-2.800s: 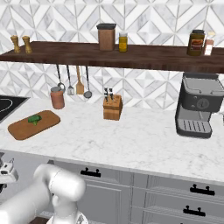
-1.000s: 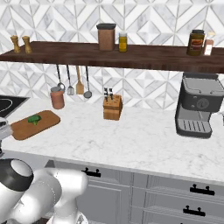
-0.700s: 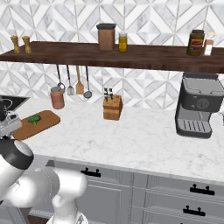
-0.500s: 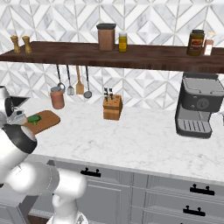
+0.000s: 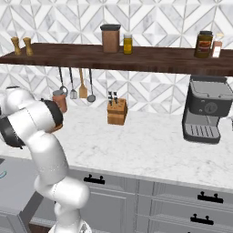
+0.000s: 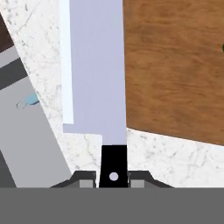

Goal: Place the appropriate cutting tool for cutting the broccoli skin on the cutting board.

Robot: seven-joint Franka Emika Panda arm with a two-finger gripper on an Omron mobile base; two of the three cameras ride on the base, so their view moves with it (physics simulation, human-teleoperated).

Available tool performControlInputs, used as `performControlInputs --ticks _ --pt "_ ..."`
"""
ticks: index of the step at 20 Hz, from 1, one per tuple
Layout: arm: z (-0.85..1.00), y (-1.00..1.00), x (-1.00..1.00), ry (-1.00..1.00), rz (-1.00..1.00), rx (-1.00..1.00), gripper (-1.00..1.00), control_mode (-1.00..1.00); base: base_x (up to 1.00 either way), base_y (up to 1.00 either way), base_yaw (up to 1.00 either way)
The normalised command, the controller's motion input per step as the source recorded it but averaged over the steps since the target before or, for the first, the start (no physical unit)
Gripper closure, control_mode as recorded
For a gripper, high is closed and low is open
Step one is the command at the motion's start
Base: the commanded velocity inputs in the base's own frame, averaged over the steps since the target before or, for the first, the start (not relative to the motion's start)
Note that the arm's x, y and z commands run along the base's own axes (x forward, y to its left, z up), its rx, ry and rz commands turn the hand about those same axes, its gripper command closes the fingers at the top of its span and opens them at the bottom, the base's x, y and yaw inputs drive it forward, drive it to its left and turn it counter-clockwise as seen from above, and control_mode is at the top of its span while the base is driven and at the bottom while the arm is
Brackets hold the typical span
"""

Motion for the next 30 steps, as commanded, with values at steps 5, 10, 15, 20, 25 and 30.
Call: performControlInputs --ticks 5,10,15,20,25,30 --pt "-0.35 0.16 0.38 0.02 0.0 -0.09 1.0 -1.0 0.0 0.0 0.0" --pt "-0.4 0.03 0.2 0.0 0.0 -0.01 1.0 -1.0 0.0 0.0 0.0" --pt "-0.48 0.0 0.01 0.0 0.0 0.0 1.0 -1.0 0.0 0.0 0.0" --pt "-0.33 -0.09 -0.01 -0.01 0.0 0.0 -1.0 -1.0 0.0 0.0 0.0" --pt "0.01 -0.52 -0.29 -0.08 0.0 0.01 -1.0 -1.0 0.0 0.0 0.0" --pt "0.33 -0.63 -0.42 -0.11 0.0 0.0 -1.0 -1.0 0.0 0.0 0.0"
